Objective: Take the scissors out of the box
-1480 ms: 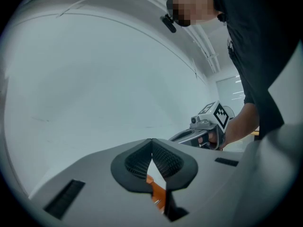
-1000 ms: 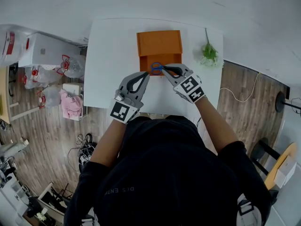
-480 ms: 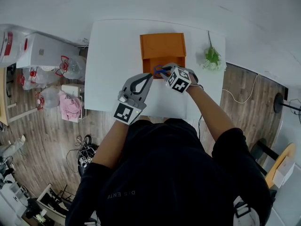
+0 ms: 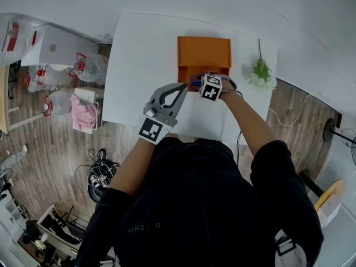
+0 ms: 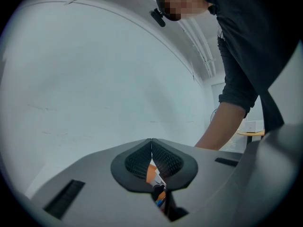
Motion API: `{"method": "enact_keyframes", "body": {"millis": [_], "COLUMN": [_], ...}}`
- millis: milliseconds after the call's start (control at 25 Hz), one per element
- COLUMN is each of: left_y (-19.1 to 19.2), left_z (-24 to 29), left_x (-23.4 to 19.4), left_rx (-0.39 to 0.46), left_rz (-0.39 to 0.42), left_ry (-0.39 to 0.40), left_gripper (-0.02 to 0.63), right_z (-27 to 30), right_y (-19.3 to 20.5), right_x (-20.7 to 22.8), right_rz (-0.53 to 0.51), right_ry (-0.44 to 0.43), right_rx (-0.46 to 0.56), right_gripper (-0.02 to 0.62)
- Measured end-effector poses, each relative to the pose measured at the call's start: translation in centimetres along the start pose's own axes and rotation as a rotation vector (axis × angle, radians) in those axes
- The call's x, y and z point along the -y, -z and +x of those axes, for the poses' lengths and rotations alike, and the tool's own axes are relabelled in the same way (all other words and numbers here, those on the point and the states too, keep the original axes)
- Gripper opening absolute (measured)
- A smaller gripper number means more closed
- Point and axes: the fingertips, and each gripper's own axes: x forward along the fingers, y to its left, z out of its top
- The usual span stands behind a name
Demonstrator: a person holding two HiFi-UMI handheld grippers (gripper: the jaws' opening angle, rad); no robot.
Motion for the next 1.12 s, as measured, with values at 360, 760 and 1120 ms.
{"method": "enact_keyframes", "body": {"millis": [360, 760, 1120], "left_y": [0.2, 0.0, -0.3], "left_z": [-0.7, -1.2, -1.4], "left_x": [-1.1, -1.5, -0.8], "left_rx": [0.000, 0.003, 0.006], "left_rz": [-0.026, -0.008, 0.001], "left_ry": [-0.029, -0.034, -0.033], "left_gripper": [0.020, 0.020, 0.020], "right_z": [2.1, 1.6, -0.4], "right_y": [0.6, 0.2, -0.5], "right_x": [-0.4, -0.3, 0.2], "right_rz": [-0.047, -0.019, 0.016], "right_ry": [-0.024, 0.006, 0.055], "right_rx": [-0.075, -0.021, 0.062], "right_gripper": [0.123, 0.092, 0.091]}}
